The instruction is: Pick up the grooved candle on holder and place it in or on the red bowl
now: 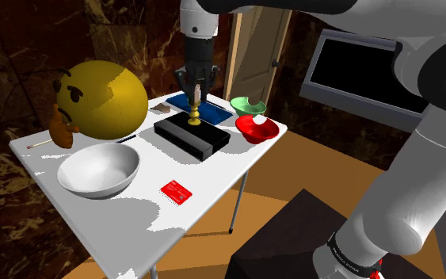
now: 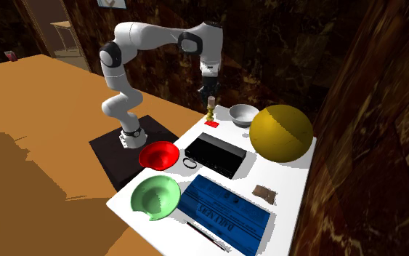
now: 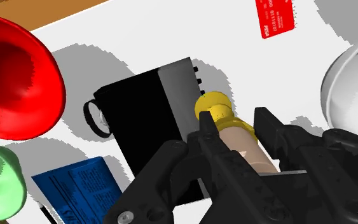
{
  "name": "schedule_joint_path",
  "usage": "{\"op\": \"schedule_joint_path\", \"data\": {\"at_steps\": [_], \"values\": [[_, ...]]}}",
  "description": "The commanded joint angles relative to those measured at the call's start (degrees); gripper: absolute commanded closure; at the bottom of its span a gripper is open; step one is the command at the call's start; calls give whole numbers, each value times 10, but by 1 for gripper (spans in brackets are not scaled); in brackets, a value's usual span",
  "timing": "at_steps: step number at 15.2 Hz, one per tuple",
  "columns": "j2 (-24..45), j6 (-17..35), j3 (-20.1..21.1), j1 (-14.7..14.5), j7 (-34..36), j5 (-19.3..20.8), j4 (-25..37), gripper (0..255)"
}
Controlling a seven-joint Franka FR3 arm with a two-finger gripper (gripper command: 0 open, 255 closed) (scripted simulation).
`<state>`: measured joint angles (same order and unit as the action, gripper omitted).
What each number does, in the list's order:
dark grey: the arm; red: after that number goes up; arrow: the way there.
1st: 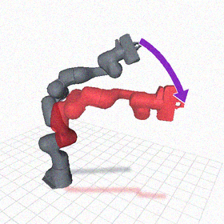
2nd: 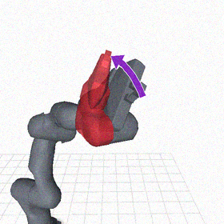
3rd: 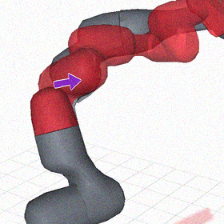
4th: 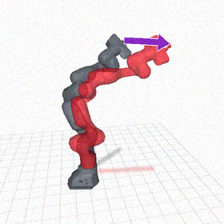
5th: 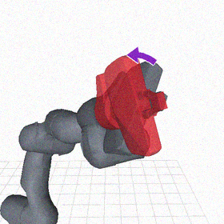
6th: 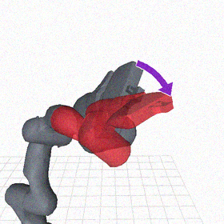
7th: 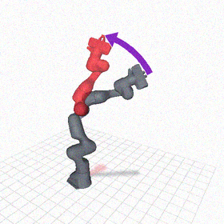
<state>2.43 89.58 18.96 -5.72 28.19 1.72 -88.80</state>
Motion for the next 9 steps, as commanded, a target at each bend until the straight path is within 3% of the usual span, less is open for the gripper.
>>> {"op": "schedule_joint_path", "data": {"at_steps": [1,9], "values": [[-25,1,-13,15,-29,-7,-24,255],[-108,2,-75,67,-144,-21,-104,255]]}}
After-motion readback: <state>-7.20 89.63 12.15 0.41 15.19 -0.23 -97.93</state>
